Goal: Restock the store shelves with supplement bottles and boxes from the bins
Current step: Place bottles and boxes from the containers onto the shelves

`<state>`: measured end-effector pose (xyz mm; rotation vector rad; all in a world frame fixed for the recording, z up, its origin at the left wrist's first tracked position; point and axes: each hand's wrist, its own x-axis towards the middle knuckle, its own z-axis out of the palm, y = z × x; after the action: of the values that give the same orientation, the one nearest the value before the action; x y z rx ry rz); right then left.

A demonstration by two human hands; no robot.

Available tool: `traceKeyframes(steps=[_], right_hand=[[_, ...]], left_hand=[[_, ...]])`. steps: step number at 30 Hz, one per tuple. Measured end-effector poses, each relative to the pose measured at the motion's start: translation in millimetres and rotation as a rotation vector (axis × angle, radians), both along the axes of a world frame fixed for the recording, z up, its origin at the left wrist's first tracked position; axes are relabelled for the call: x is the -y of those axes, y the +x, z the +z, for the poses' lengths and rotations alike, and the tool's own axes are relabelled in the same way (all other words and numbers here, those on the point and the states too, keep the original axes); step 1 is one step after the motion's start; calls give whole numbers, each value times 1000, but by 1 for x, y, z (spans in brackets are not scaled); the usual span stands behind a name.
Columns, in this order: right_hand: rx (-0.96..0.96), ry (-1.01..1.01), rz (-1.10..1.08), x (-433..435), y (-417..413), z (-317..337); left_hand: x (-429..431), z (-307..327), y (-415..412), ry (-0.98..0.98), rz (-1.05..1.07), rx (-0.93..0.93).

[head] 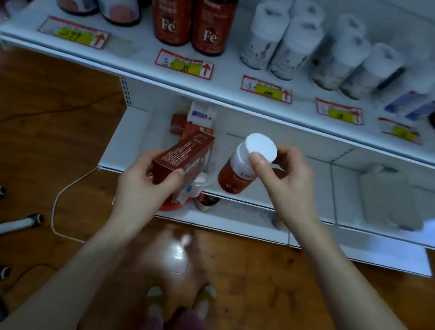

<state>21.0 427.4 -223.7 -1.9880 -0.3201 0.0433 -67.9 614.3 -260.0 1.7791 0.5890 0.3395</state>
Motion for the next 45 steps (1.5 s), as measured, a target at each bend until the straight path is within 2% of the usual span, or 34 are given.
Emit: traceKeyframes(steps=[5, 11, 17, 23, 33, 45], right_hand=[[52, -5, -98, 39, 10, 48], [105, -90, -146, 109, 19, 96], [125, -163, -228, 213, 30, 140], [129, -224, -351, 324, 29, 176], [68, -250, -660, 489, 21, 182], [100, -325, -1024, 689, 61, 176]], left_hand=[[35, 51, 5, 59, -56, 81], [94, 97, 22, 22, -161, 184], [181, 126, 48, 4, -143, 296], [284, 143, 81, -16, -254, 396], [437, 159, 150, -47, -530, 411], [651, 161, 266, -152, -889, 401]])
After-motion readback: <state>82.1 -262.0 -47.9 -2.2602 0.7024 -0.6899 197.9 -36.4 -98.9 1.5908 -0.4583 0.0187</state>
